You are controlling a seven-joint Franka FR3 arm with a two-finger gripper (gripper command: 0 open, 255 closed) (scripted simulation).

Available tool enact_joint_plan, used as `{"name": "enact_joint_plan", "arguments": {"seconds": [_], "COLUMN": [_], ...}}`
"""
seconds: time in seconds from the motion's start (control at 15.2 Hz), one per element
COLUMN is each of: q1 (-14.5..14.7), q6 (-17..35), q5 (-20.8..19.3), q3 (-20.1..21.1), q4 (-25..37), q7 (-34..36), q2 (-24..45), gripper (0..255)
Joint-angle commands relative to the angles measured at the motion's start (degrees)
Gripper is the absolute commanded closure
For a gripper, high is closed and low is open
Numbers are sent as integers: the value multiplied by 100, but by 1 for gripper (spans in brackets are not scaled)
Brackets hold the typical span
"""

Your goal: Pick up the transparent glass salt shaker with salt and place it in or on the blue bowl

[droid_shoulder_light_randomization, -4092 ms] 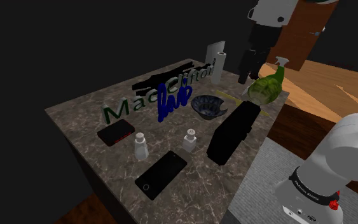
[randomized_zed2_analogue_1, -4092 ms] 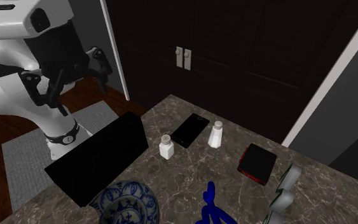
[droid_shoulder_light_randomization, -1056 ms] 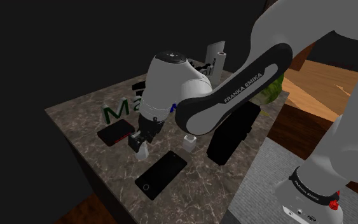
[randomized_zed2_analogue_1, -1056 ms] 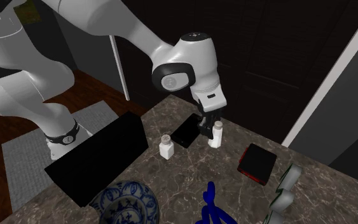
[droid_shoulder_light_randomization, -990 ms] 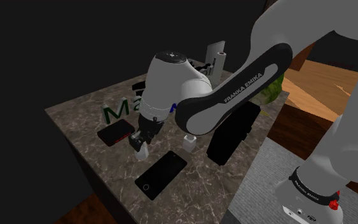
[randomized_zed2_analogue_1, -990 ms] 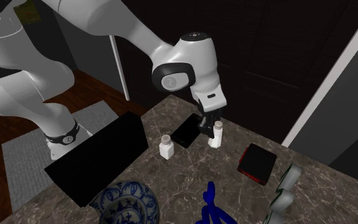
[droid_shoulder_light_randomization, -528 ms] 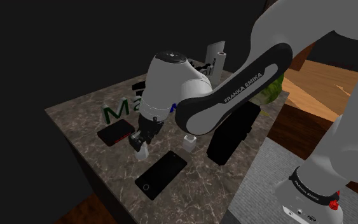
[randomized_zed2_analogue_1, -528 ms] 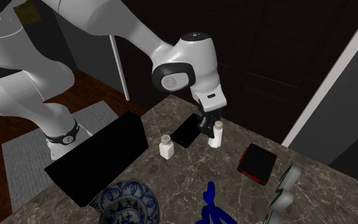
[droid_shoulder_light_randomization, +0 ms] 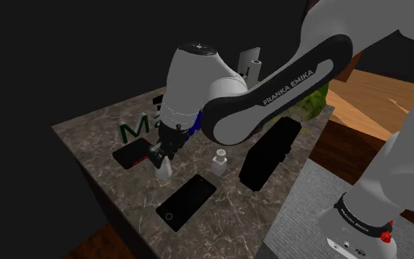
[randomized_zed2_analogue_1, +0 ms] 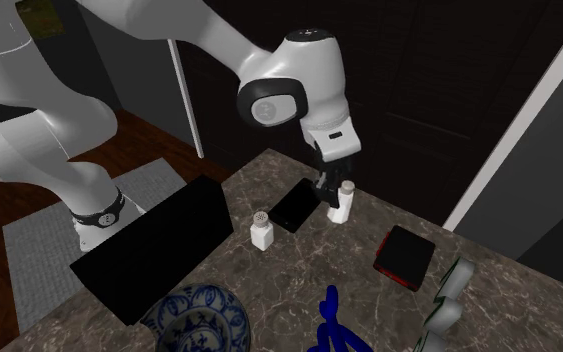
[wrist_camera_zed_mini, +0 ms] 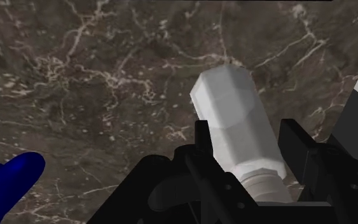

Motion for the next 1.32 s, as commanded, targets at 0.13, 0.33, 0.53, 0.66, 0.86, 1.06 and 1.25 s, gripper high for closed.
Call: {"name": "enact_joint_plan", "arguments": {"seconds": [0.13,0.33,0.53,0.66,0.86,1.06,1.25], "q1": [-60,-86,-106,-116,-127,-136,-143], "q6": [-267,-478,-692,-837,-1057,-1278,-1502], "q5": [264,426,568,652,762,855,932], "q3": [66,93,108,113,113,109,102], "q4": [87,184,293,373,502,642,794], "q7": [-187,-302,-402,-461,-539,-605,-660], "q2": [-230,-376,-511,-595,-709,-811,-900], "gripper": [255,255,255,255,255,255,255]}}
